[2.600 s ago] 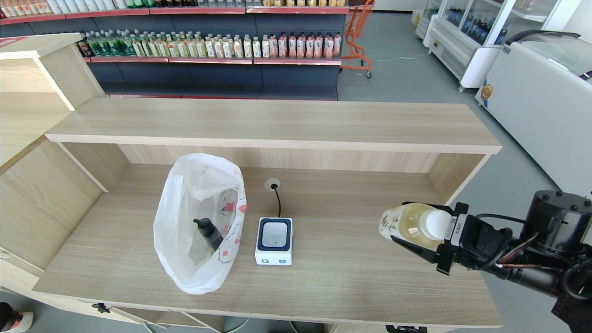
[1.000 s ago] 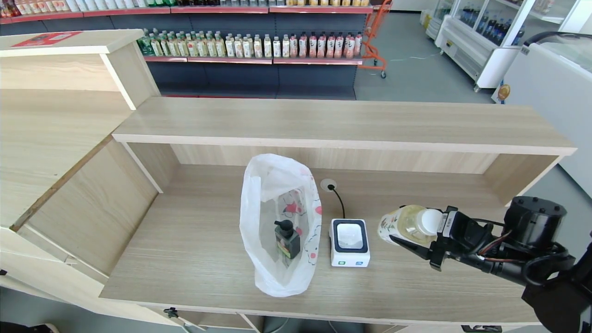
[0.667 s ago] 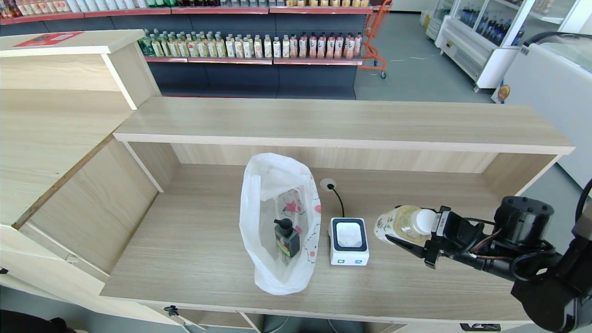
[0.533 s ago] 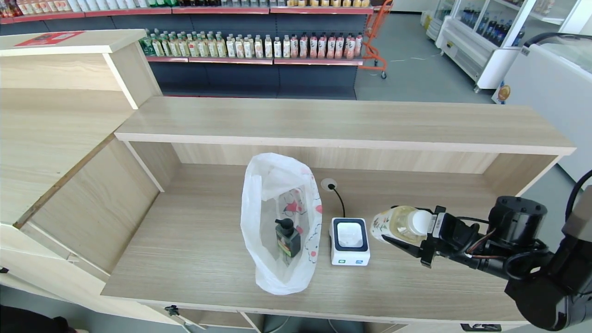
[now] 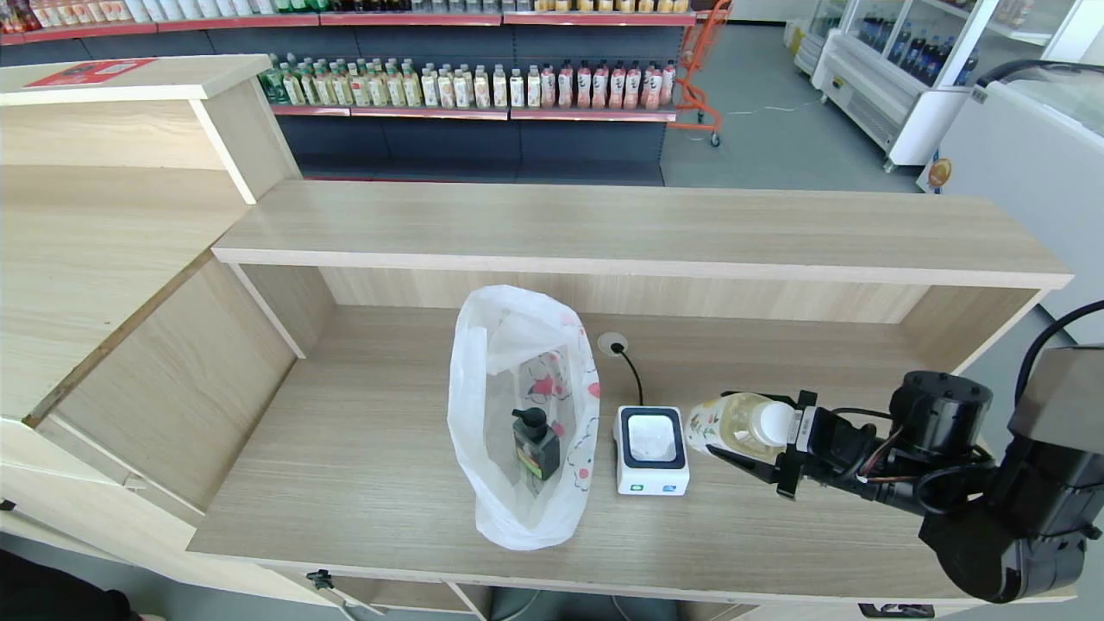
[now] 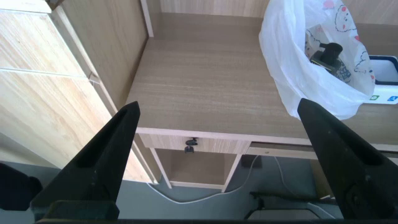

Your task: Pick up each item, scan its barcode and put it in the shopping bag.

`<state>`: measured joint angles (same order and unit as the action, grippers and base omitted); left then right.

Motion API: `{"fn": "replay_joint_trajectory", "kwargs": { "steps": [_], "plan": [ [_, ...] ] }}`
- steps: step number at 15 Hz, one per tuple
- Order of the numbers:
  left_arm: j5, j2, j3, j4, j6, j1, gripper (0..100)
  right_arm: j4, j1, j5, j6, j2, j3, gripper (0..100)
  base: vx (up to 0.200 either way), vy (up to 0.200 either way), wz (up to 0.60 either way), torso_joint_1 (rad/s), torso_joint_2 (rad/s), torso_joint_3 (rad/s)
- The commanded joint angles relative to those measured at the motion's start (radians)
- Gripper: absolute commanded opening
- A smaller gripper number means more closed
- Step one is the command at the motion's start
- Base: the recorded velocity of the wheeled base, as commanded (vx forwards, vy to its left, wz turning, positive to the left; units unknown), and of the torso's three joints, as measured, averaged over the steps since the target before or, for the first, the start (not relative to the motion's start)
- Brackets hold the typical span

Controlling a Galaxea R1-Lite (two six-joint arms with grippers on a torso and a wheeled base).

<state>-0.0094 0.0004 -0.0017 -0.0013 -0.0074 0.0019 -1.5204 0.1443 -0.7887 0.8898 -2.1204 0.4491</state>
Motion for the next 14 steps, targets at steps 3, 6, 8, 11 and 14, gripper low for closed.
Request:
{"fn": "replay_joint_trajectory", "kwargs": {
  "steps": [3, 6, 8, 11, 14],
  "plan": [
    [0.0, 0.0, 0.0, 0.0, 0.0, 0.0, 100, -0.003, 0.008, -0.007, 0.006, -0.084, 0.088, 0, 0.0, 0.0, 0.0, 0.0, 0.0, 0.0],
    [0.0, 0.0, 0.0, 0.0, 0.0, 0.001, 100, -0.003, 0.011, -0.044, 0.035, -0.121, 0.128, 0, 0.0, 0.0, 0.0, 0.0, 0.0, 0.0],
    [0.0, 0.0, 0.0, 0.0, 0.0, 0.001, 100, -0.003, 0.026, -0.046, 0.035, -0.136, 0.154, 0, 0.0, 0.0, 0.0, 0.0, 0.0, 0.0],
    [0.0, 0.0, 0.0, 0.0, 0.0, 0.0, 100, -0.003, 0.029, -0.046, 0.038, -0.168, 0.183, 0, 0.0, 0.0, 0.0, 0.0, 0.0, 0.0],
    [0.0, 0.0, 0.0, 0.0, 0.0, 0.0, 100, -0.003, 0.037, -0.047, 0.038, -0.193, 0.217, 0, 0.0, 0.0, 0.0, 0.0, 0.0, 0.0]
  ]
}}
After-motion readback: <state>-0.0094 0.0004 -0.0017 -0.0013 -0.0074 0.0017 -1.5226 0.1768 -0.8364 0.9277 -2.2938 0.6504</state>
